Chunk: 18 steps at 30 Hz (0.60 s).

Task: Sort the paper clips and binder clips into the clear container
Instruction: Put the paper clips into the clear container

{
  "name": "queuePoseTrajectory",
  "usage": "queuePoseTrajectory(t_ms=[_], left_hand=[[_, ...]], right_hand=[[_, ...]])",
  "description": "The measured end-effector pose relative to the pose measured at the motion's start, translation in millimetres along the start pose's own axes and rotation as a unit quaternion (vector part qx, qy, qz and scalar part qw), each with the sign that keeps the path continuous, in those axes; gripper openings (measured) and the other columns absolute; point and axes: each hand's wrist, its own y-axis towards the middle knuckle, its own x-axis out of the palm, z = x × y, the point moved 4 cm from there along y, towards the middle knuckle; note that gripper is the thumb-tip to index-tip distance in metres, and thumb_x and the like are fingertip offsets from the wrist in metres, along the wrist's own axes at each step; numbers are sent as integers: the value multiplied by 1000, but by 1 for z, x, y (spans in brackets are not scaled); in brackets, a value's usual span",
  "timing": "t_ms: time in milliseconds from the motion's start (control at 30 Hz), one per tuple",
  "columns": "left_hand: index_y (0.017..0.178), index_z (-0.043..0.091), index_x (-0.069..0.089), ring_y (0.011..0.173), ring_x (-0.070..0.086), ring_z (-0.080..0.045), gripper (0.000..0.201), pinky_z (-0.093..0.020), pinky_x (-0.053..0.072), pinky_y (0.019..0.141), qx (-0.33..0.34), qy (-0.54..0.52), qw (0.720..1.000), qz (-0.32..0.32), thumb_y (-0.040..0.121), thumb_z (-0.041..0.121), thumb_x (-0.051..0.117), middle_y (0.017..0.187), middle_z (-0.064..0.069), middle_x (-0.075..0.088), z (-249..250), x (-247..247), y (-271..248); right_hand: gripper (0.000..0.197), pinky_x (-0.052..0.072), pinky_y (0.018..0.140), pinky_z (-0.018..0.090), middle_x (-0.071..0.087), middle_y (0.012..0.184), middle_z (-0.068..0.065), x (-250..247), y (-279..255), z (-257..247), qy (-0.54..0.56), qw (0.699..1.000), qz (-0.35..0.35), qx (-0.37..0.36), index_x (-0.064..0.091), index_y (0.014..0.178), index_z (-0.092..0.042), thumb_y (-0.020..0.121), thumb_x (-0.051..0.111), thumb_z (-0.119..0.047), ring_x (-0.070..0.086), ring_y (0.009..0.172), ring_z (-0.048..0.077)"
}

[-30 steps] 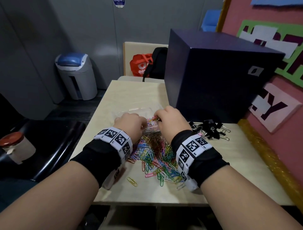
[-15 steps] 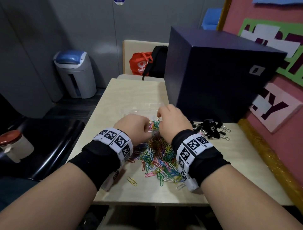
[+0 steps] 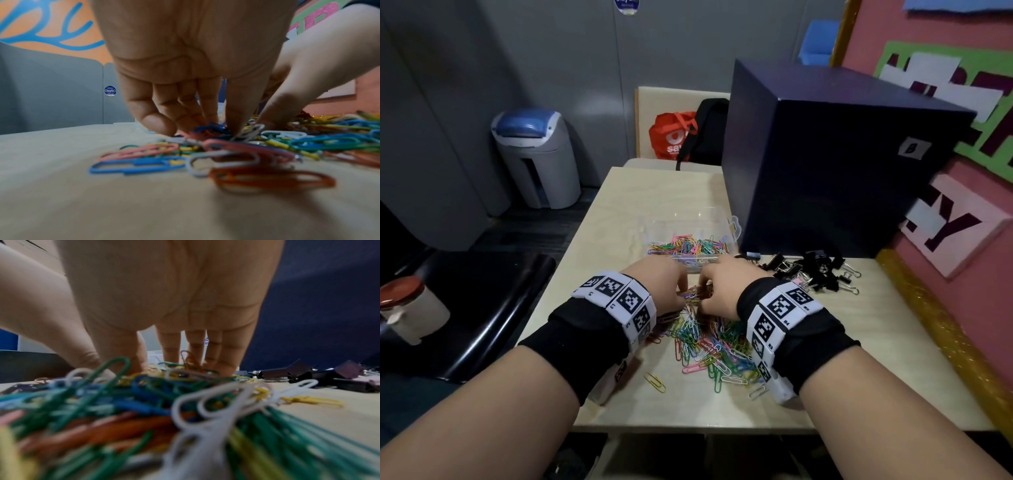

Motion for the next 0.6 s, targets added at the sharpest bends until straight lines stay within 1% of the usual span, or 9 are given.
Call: queuePoseTrajectory(t_ms=[67, 133, 200, 267, 333, 400, 500, 600], left_hand=[[104, 21, 69, 100, 62, -19, 21, -24, 43, 77, 3, 1, 1000, -3, 86, 26, 62, 106, 0, 70, 2, 0, 0], [102, 16, 70, 98, 62, -22, 18, -24, 40, 73, 6, 4, 1000, -6, 88, 22, 59, 103, -3, 70, 3, 0, 0], [102, 14, 68, 99, 61, -23, 18, -25, 39, 73, 5, 11, 1000, 0, 89, 20, 58, 103, -5, 69, 3, -1, 0], [103, 14, 68, 100, 61, -23, 18, -25, 38, 73, 2, 9, 1000, 16, 90, 21, 58, 103, -5, 69, 2, -3, 0], [103, 15, 67, 100, 61, -24, 17, -26, 39, 74, -2, -1, 999, 43, 90, 22, 59, 103, -5, 68, 1, -8, 0], [103, 15, 66, 100, 61, -24, 17, -27, 42, 77, -11, -14, 996, 83, 91, 24, 59, 103, -5, 69, -2, -15, 1], [104, 15, 67, 101, 61, -26, 18, -31, 45, 84, -40, -45, 987, 150, 91, 26, 60, 104, -6, 69, -12, -28, 6], [106, 17, 68, 102, 60, -27, 20, -33, 46, 85, -74, -68, 975, 199, 90, 26, 60, 106, -7, 68, -22, -39, 15]], right_hand=[[35, 50, 94, 39, 54, 121, 7, -1, 1, -2, 5, 1000, 5, -11, 61, 118, -21, 84, 60, -30, 56, 110, 27], [32, 50, 94, 38, 57, 120, 9, -2, 2, -2, 6, 1000, 14, -21, 62, 118, -19, 86, 58, -20, 58, 109, 27], [32, 51, 93, 35, 61, 120, 9, -4, 2, -2, 4, 999, 22, -29, 63, 120, -18, 89, 55, -14, 59, 109, 27], [33, 51, 89, 33, 64, 118, 8, -6, 4, -2, -1, 999, 29, -33, 64, 120, -17, 90, 53, -9, 60, 108, 27], [35, 51, 84, 31, 66, 115, 10, -7, 5, -2, -12, 999, 32, -31, 64, 120, -16, 89, 52, -4, 62, 105, 28], [37, 50, 80, 31, 66, 113, 12, -6, 5, -2, -20, 999, 32, -32, 62, 121, -14, 89, 50, -1, 62, 104, 29], [39, 51, 81, 32, 65, 115, 12, -7, 4, -1, -22, 999, 33, -35, 61, 124, -14, 89, 49, 1, 62, 106, 30], [40, 52, 84, 33, 64, 117, 13, -7, 5, -1, -20, 999, 34, -35, 60, 125, -13, 89, 49, 2, 61, 107, 30]])
